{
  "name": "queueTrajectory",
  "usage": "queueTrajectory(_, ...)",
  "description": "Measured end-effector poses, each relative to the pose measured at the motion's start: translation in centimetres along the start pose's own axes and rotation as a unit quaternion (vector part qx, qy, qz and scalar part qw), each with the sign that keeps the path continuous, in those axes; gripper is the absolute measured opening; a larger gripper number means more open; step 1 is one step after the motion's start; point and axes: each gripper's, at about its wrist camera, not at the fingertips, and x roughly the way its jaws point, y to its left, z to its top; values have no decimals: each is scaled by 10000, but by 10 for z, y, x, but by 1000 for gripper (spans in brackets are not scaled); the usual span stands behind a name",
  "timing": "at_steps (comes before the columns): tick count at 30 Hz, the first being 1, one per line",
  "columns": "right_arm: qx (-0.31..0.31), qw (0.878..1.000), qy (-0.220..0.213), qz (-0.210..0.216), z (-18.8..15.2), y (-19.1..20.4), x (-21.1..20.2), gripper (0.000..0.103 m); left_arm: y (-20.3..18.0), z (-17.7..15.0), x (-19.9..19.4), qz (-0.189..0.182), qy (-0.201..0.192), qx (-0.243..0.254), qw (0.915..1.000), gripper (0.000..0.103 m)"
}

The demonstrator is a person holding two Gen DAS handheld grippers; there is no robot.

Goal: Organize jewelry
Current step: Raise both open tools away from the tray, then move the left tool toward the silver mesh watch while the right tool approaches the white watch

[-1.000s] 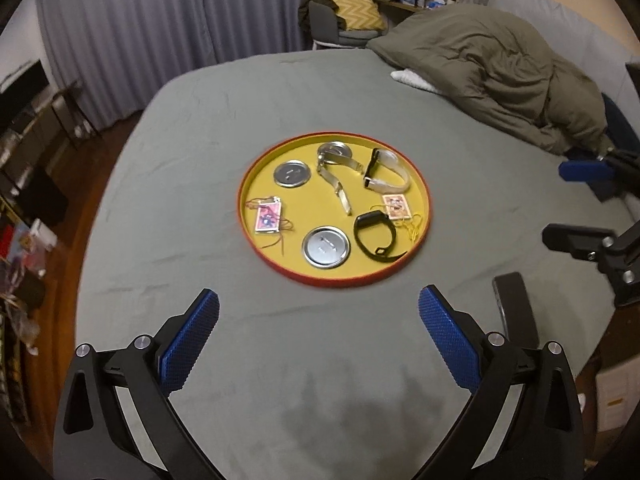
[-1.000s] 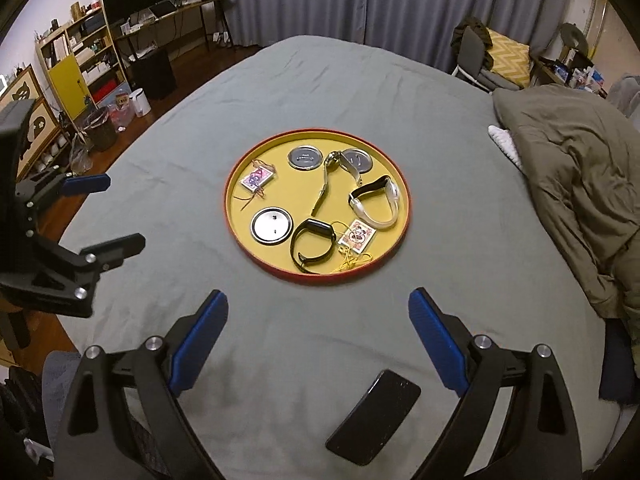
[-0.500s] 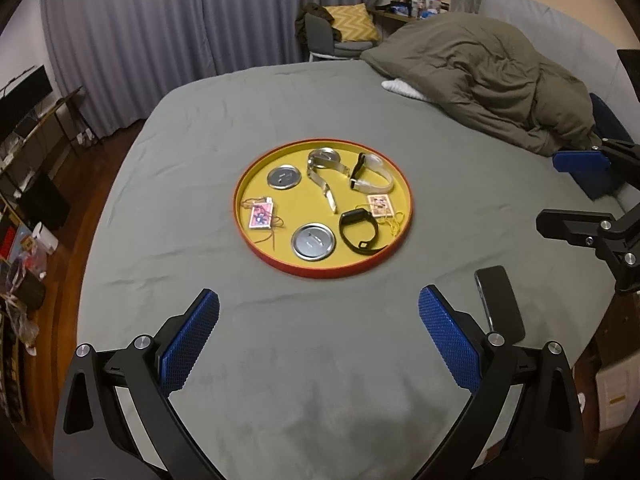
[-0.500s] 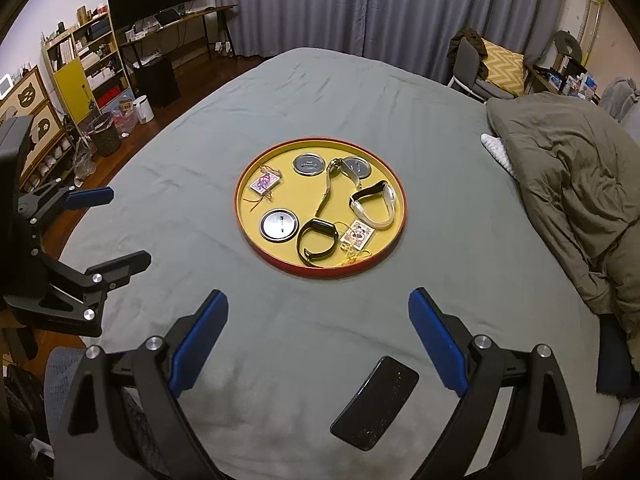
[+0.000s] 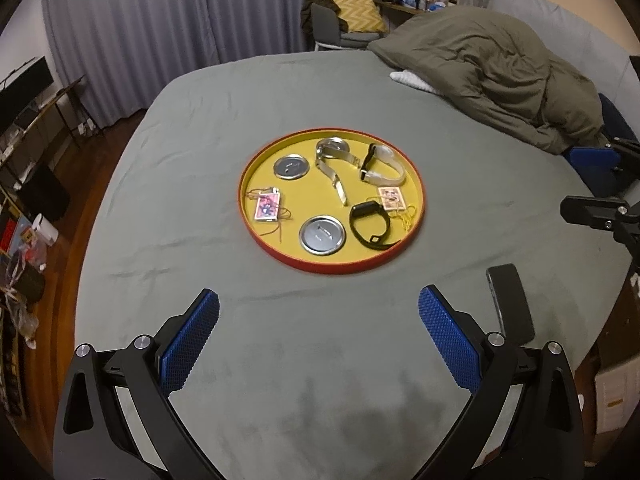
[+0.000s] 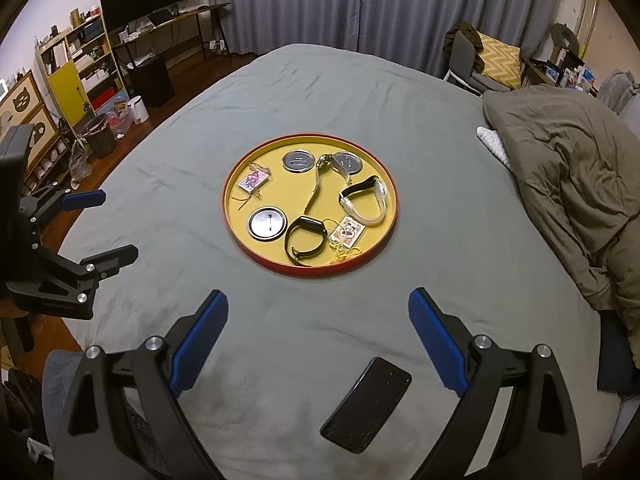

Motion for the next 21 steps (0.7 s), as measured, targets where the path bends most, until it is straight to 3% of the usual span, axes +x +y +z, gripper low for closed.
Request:
queueTrajectory(17, 76, 9999, -27, 85, 25, -29, 45, 87, -4, 29, 58, 56, 16, 203, 9998, 98)
queueTrajectory(21, -5, 10000, 68, 29, 36, -33, 68, 87, -2, 40, 75, -209, 24, 21, 9998, 98)
